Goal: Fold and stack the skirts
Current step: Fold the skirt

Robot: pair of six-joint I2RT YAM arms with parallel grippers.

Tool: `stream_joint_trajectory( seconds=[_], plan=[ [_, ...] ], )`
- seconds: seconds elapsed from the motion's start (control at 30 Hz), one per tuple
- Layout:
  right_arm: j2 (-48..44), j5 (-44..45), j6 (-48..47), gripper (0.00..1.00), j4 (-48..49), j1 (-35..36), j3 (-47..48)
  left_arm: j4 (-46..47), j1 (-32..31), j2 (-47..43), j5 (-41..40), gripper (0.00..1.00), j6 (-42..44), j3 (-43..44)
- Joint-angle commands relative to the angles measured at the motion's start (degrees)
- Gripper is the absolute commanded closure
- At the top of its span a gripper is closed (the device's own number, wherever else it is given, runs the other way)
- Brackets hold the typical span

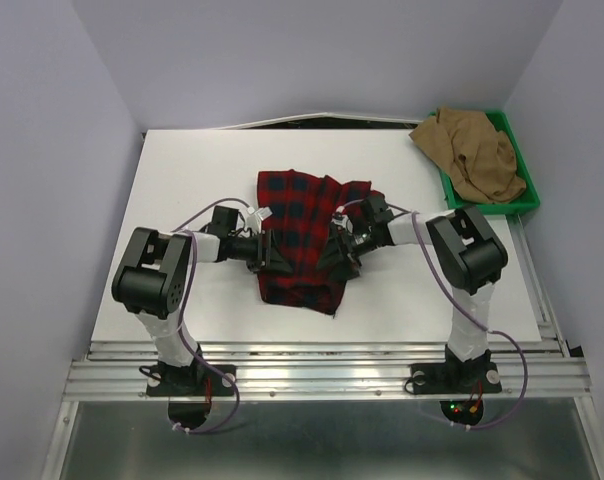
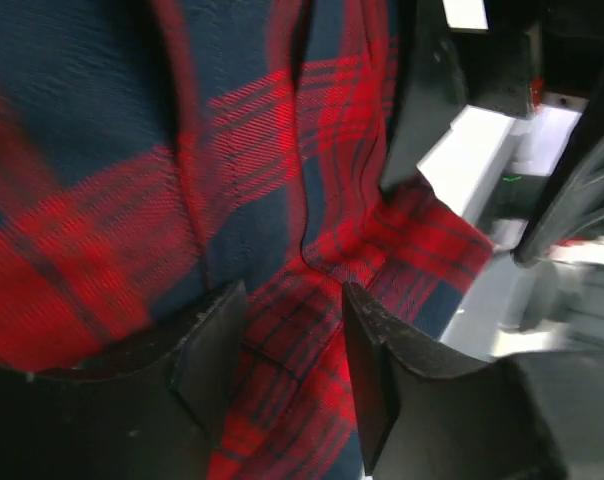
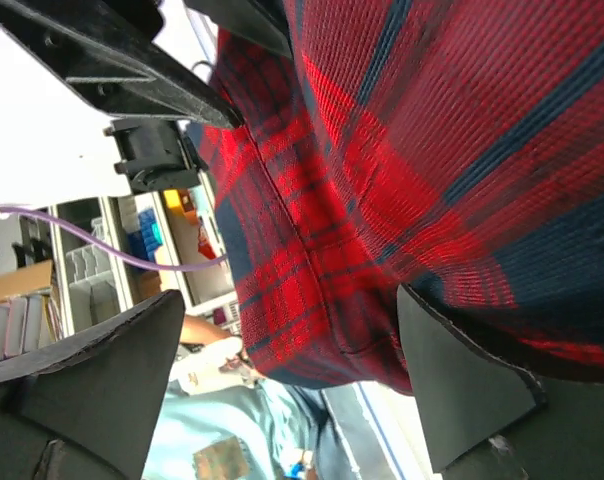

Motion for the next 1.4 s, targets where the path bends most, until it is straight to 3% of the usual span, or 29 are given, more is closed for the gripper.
stream_joint_trajectory(
  seconds=[0.0, 0.17, 0.37, 0.47, 0.57, 0.7, 0.83, 1.0, 1.2, 1.37],
  plan=[
    [5.91, 6.72, -9.72, 0.09, -6.88, -2.58, 3.29, 0.65, 1.29, 3.95, -0.78, 0.44, -0.79, 1.61],
    [7.5, 13.49, -18.86, 0.13, -13.3, -3.1, 8.39, -1.55, 1.3, 0.02, -1.13, 0.36, 1.84, 3.64],
    [2.32, 10.26, -19.84, 0.14, -17.79, -3.11, 12.0, -13.94, -0.02, -15.0, -13.49, 0.25, 22.65, 9.79],
    [-2.43, 6.66, -18.35, 0.24, -16.74, -3.11, 11.56, -15.97, -3.7, -23.87, -21.59, 0.14, 31.62, 9.45],
    [-6.21, 4.1, -15.63, 0.32, -14.11, -3.11, 10.94, -16.5, -12.48, -31.79, -32.13, 0.05, 41.11, 6.11],
    [-7.36, 4.71, -13.08, 0.39, -12.08, -3.11, 12.61, -13.25, -26.96, -38.12, -45.75, 0.01, 47.63, -1.79],
    [-5.26, 6.64, -12.72, 0.43, -10.23, -1.1, 12.62, -10.35, -36.29, -37.18, -58.21, 0.01, 50.36, -4.96],
    [0.53, 8.22, -13.6, 0.5, -9.44, 0.67, 11.04, -3.51, -43.25, -33.32, -67.2, 0.01, 52.99, -9.88],
    [8.89, 12.78, -15.53, 0.6, -10.84, 0.67, 10.07, 2.39, -49.23, -27.25, -71.35, 0.01, 54.05, -12.09],
    [13.47, 14.55, -15.62, 0.64, -11.82, 0.67, 9.89, 5.56, -50.03, -22.23, -72.59, 0.02, 53.26, -12.09]
  ],
)
